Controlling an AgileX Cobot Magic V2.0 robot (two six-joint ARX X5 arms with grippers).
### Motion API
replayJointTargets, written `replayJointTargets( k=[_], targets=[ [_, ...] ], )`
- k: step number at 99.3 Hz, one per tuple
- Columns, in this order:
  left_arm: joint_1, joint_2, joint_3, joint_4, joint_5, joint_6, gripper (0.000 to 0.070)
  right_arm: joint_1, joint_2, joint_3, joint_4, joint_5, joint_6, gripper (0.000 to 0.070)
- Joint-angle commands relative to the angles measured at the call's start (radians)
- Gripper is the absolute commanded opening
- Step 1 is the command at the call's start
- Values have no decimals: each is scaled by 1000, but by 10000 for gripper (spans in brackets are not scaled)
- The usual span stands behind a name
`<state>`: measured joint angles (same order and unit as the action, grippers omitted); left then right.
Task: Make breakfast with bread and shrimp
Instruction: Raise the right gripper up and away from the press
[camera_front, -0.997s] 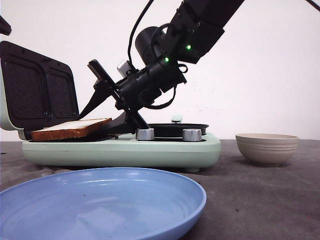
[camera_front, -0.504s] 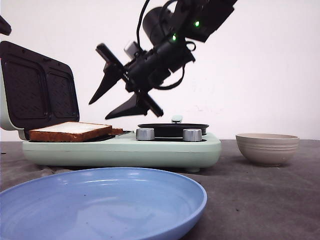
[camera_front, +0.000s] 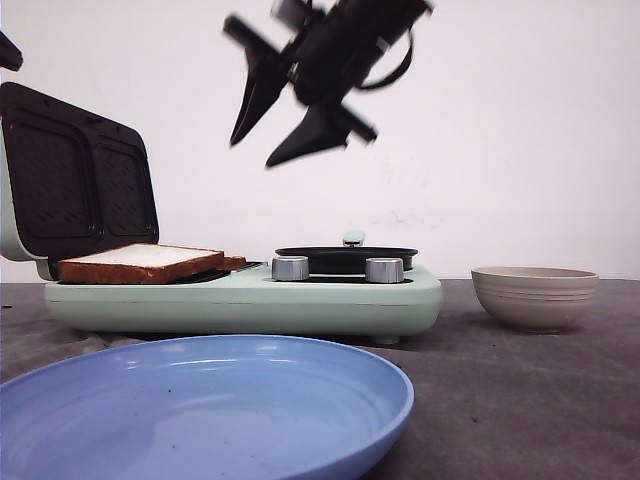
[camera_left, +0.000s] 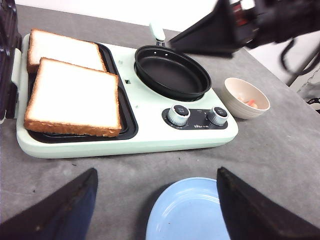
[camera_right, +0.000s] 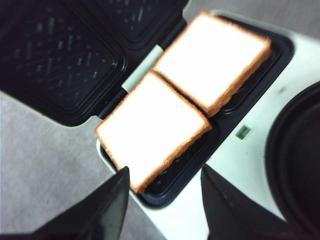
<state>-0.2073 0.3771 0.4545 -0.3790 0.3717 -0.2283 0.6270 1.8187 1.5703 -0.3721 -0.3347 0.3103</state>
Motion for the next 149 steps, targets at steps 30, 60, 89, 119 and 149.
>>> replayJointTargets(
  k=[30, 60, 89, 119, 149],
  targets=[
    [-2, 0, 6, 5, 2, -1, 389, -15, -184, 17, -179, 88, -179, 28],
    [-2, 0, 6, 5, 2, -1, 389, -16, -360, -82, -154, 138, -198, 2],
    [-2, 0, 6, 5, 2, -1, 389, -16, -646, -438, 22, 164, -236, 2],
    [-2, 0, 6, 5, 2, -1, 389, -16, -982, -789, 126, 195, -204, 2],
    [-2, 0, 6, 3, 2, -2, 389, -15, -1281, -1062, 117, 257, -135, 2]
  ],
)
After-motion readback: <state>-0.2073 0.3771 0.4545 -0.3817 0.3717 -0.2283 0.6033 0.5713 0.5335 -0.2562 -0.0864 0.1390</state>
